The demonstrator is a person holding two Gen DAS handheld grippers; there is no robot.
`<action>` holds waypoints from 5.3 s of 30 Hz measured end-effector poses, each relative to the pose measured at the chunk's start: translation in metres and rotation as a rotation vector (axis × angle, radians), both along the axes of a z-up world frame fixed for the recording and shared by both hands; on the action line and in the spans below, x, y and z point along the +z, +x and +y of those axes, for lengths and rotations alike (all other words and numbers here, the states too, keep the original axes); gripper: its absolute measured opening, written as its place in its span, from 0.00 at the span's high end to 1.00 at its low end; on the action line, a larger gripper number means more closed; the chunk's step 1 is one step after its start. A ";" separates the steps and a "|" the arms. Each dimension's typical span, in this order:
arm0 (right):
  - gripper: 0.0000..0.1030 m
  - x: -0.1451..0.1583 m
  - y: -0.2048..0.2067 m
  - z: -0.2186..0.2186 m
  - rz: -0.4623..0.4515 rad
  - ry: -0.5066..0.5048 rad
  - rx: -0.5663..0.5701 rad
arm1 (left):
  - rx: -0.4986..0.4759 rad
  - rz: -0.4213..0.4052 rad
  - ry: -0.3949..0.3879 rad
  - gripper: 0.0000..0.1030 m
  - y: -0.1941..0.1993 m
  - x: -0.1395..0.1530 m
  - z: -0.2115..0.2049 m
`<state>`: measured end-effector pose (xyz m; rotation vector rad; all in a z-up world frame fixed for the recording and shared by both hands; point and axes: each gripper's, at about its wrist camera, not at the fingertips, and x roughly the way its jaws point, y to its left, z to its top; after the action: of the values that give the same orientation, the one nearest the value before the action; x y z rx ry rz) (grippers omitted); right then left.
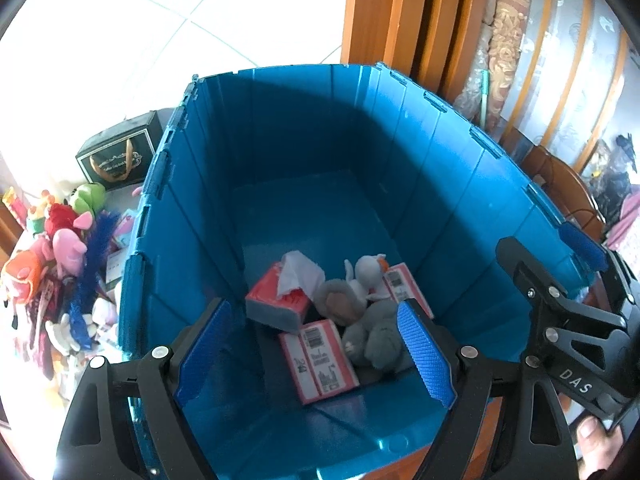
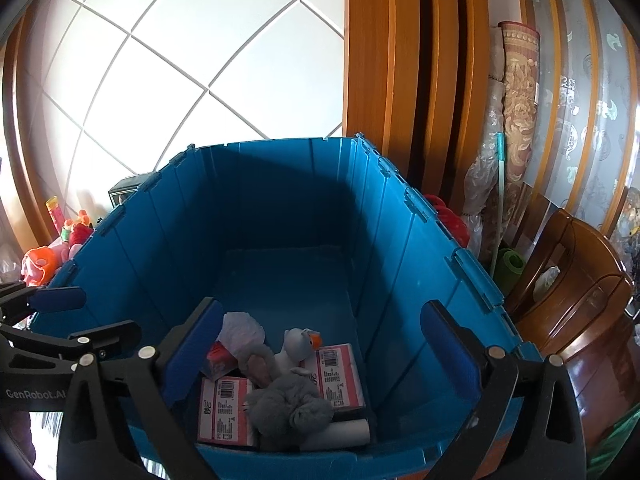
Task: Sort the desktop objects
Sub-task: 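Move both tools back from the crate toward the toy pile, then grasp the red-shirted pig plush with the right tool while the left tool grasps the orange-shirted pig plush, then lift both pig plushes and carry them over the blue crate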
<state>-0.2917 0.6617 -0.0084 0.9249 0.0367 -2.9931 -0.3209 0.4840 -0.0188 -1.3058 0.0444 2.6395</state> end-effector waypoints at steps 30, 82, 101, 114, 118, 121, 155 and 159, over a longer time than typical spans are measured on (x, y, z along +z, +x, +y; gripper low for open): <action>0.02 0.038 0.040 -0.198 0.083 0.006 0.181 | 0.229 0.148 0.042 0.17 0.080 0.013 -0.236; 0.02 -0.087 -0.127 -0.538 -0.285 0.018 0.388 | 0.472 -0.117 0.017 0.17 -0.108 -0.080 -0.596; 0.00 -0.146 -0.248 -0.583 -0.431 0.096 0.445 | 0.414 -0.278 -0.023 0.01 -0.193 -0.153 -0.579; 0.00 -0.187 -0.277 -0.599 -0.498 0.098 0.500 | 0.372 -0.273 0.007 0.01 -0.193 -0.169 -0.582; 0.05 -0.198 -0.283 -0.603 -0.512 0.067 0.537 | 0.380 -0.280 0.039 0.07 -0.195 -0.177 -0.586; 0.31 -0.203 -0.283 -0.608 -0.536 0.009 0.566 | 0.362 -0.288 0.079 0.22 -0.195 -0.180 -0.582; 0.37 -0.016 -0.114 -0.532 -0.032 0.000 0.524 | 0.453 0.155 0.027 0.31 -0.029 -0.021 -0.536; 0.37 -0.002 -0.088 -0.519 0.008 0.004 0.546 | 0.480 0.189 0.014 0.31 -0.004 -0.010 -0.524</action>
<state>-0.3797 0.1431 -0.0101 0.7512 0.2513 -2.4900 -0.3244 -0.0397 -0.0289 -1.1755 -0.2956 3.1471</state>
